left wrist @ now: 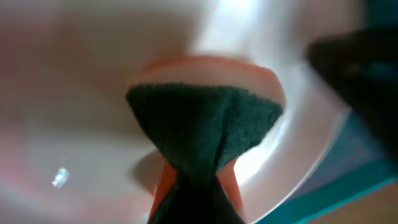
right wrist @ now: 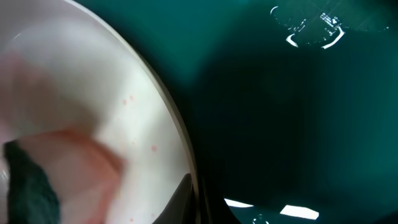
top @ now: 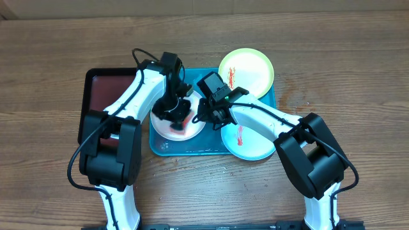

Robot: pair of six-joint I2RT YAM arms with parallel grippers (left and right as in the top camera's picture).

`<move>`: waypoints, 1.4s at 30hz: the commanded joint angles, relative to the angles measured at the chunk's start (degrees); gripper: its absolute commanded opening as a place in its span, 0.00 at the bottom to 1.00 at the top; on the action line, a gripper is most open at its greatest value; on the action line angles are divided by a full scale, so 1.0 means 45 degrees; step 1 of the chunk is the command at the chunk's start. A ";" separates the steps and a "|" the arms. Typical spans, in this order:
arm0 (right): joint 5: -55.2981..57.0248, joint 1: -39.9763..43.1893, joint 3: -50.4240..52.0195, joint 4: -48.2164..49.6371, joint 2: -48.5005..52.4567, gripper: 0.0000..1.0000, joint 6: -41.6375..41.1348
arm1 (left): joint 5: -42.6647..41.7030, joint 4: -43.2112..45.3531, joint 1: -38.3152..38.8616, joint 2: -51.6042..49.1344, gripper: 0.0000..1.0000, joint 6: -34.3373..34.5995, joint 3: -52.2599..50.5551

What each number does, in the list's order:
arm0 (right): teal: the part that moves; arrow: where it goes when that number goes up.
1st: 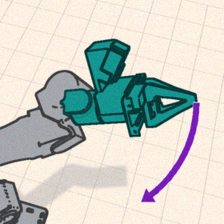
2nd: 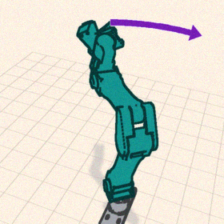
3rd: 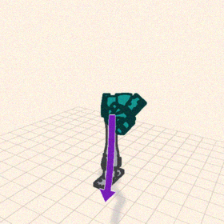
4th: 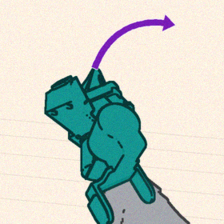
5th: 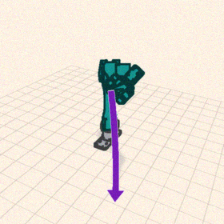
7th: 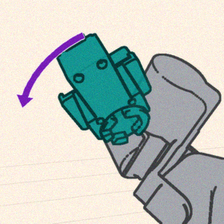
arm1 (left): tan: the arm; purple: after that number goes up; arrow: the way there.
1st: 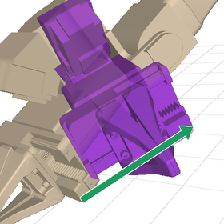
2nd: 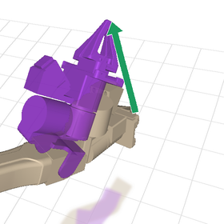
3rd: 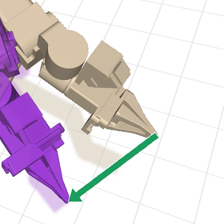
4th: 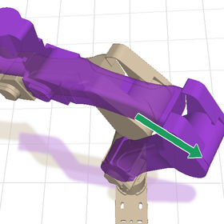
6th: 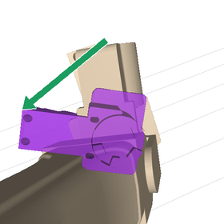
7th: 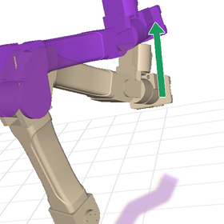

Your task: Clean dirty plates on tray and stack at the side

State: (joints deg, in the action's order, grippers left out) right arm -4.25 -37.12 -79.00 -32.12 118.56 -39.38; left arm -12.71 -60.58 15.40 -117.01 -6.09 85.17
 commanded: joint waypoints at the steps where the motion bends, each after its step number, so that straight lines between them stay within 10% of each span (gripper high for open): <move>1: 0.0155 0.0005 0.0374 -0.0214 0.0257 0.04 0.0078 | -0.1695 0.1001 0.0083 -0.0049 0.04 -0.0699 0.0185; 8: 0.0160 0.0005 0.0374 -0.0262 0.0257 0.04 0.0078 | 0.3070 0.3944 -0.0175 -0.0073 0.04 0.2696 0.0185; 15: 0.0165 0.0005 0.0374 -0.0262 0.0257 0.04 0.0078 | 0.7538 0.2705 -0.0452 -0.0049 0.04 0.4658 0.0476; 30: 0.0160 0.0005 -0.0107 -0.0656 0.0223 0.04 0.0913 | 0.4537 -0.5960 -0.1899 -0.0044 0.04 0.4595 1.0384; 42: 0.6076 -0.1379 -0.3478 -0.4551 -0.1355 0.04 0.1234 | 0.3118 -0.7053 -0.3434 -0.0053 0.04 0.4401 1.0919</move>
State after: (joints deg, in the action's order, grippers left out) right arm 8.71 -40.45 -91.24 -51.09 117.58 -34.44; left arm 4.43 -92.58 0.64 -117.78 14.63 134.41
